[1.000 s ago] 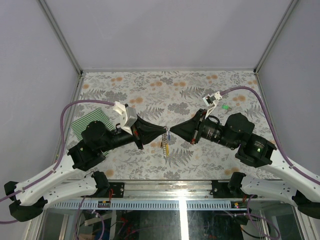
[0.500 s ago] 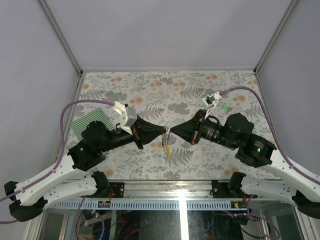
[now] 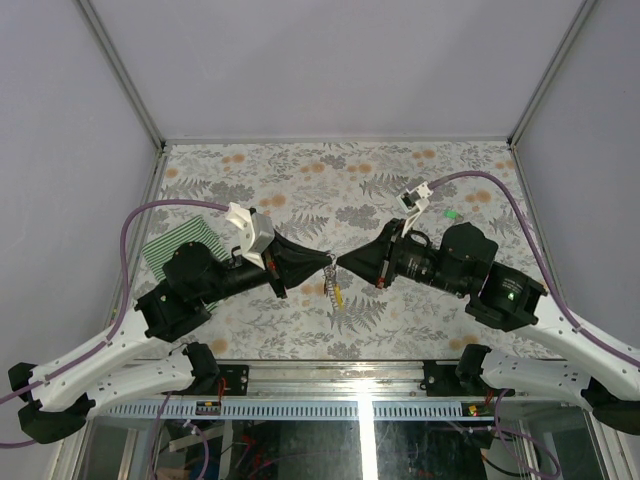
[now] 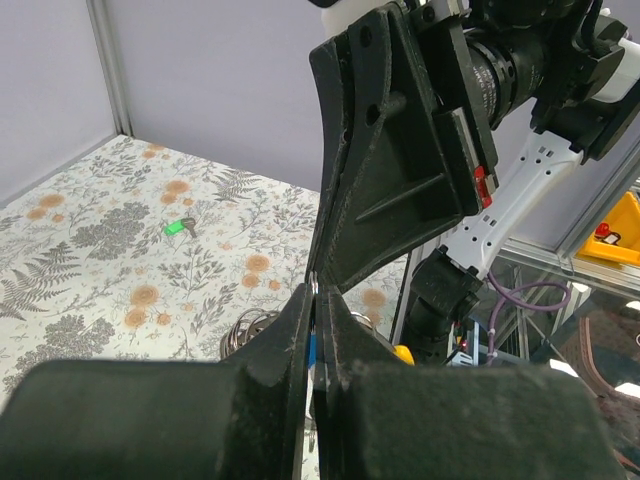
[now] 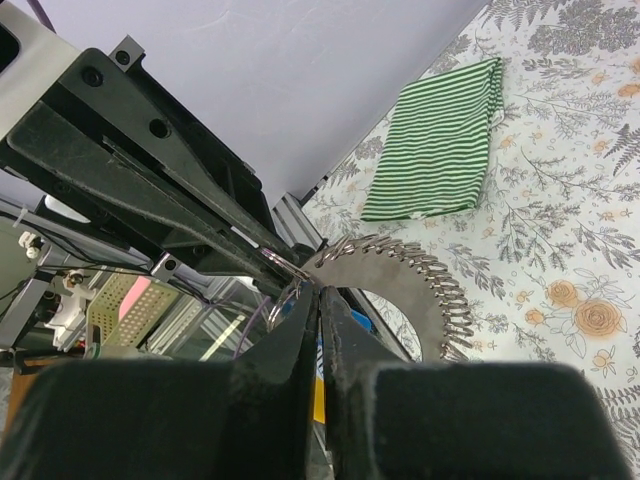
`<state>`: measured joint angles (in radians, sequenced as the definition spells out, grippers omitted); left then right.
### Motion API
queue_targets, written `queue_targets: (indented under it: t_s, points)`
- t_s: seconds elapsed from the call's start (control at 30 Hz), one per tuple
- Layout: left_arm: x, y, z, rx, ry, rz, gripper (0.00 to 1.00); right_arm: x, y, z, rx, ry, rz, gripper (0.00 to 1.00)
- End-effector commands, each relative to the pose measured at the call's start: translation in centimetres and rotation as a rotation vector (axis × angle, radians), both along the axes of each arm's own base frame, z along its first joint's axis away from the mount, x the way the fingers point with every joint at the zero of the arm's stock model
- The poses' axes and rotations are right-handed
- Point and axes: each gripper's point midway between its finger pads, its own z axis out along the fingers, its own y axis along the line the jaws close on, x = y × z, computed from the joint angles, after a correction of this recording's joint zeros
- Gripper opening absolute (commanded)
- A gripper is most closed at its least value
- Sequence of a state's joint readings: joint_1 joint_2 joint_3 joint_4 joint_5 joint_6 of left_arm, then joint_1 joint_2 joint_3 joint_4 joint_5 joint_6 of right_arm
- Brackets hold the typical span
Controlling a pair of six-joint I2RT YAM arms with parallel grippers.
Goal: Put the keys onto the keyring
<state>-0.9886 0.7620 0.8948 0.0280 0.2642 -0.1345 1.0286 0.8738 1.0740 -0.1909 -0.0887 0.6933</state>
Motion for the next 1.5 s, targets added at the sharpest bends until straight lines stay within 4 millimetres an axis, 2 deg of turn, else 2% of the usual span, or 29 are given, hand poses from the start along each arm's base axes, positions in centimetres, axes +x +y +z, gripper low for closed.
queue_targets:
  t_s: [0.0, 0.27, 0.5, 0.67, 0.83, 1.17, 1.33, 1.47]
  points:
    - [-0.8, 0.8, 3.7, -0.118, -0.072, -0.013, 0.0, 0.2, 0.3, 1.3, 0.023, -0.016, -0.006, 0.06]
    - [-0.9, 0.8, 3.7, -0.119, -0.073, -0.02, 0.0, 0.1, -0.7, 2.3, 0.033, -0.089, -0.019, 0.18]
    - [-1.1, 0.8, 3.7, -0.122, -0.072, -0.027, 0.0, -1.0, -2.6, 5.1, 0.085, -0.351, 0.011, 0.34]
    - [-1.5, 0.7, 4.0, -0.131, -0.074, -0.05, 0.0, -1.0, -3.8, 5.8, 0.094, -0.541, -0.009, 0.42]
    - [-1.8, 0.3, 4.2, -0.135, -0.076, -0.076, 0.0, -1.3, -3.3, 5.2, 0.037, -0.646, 0.042, 0.47]
    - [-1.8, -1.3, 4.3, -0.182, -0.069, -0.133, 0.0, -2.2, -2.5, 2.8, -0.087, -0.714, 0.168, 0.5]
    - [-1.7, -2.8, 3.7, -0.149, -0.052, -0.173, 0.0, -2.7, -2.6, 2.9, -0.091, -0.724, 0.201, 0.5]
    - [-1.6, -2.9, 3.8, -0.15, -0.053, -0.174, 0.0, -3.2, -2.4, 3.1, -0.08, -0.732, 0.229, 0.5]
